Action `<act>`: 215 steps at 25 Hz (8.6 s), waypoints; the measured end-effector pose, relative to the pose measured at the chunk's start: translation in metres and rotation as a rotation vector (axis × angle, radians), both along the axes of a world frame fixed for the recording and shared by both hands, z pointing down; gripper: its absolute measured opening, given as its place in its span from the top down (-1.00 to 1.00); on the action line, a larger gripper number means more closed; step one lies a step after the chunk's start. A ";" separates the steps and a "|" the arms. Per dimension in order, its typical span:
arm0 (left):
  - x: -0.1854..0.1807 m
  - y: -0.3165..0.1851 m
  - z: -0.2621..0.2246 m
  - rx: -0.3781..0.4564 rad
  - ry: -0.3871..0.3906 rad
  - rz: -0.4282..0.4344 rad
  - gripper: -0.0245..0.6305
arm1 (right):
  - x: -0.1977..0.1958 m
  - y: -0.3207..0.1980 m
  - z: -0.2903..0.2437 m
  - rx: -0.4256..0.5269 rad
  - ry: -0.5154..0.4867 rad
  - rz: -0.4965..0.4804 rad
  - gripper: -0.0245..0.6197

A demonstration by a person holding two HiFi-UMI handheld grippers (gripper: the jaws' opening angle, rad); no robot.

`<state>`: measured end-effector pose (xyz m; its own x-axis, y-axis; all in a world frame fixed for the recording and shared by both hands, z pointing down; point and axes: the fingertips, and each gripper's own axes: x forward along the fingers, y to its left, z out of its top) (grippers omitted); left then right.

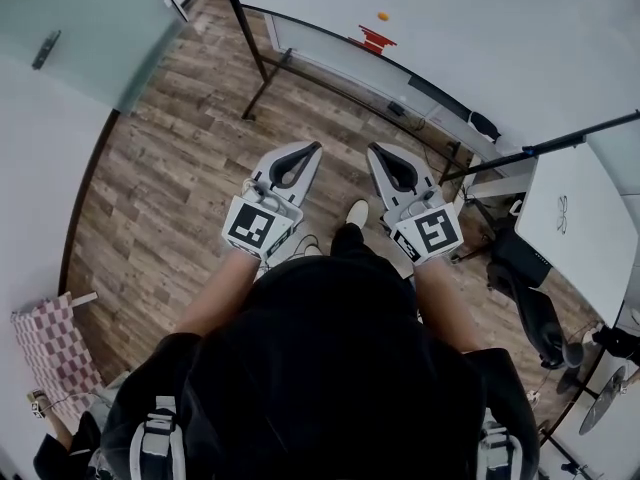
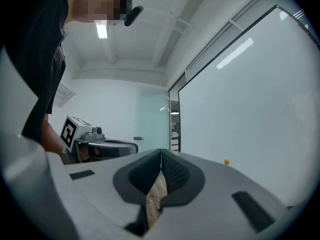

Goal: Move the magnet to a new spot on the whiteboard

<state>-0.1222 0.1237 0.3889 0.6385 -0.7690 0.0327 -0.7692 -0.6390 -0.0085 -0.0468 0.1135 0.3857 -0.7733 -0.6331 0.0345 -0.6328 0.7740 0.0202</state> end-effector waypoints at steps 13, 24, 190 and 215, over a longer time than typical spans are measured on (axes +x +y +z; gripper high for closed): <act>0.039 -0.097 -0.008 0.005 -0.021 -0.017 0.92 | 0.034 -0.099 -0.003 -0.004 -0.021 -0.033 0.92; 0.074 -0.165 -0.001 -0.019 -0.040 -0.053 0.92 | 0.068 -0.173 0.002 -0.013 -0.037 -0.082 0.92; 0.041 -0.401 -0.029 0.013 -0.061 0.590 0.92 | 0.048 -0.358 -0.028 0.023 -0.093 0.576 0.56; 0.230 -0.351 -0.042 0.075 0.003 0.690 0.92 | 0.265 -0.294 -0.036 0.052 -0.016 0.910 0.56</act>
<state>0.1075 -0.2273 0.3470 0.9823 -0.1871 -0.0071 -0.1872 -0.9798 -0.0704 0.2183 -0.1809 0.3501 0.0260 -0.9995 -0.0175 -0.9993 -0.0265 0.0273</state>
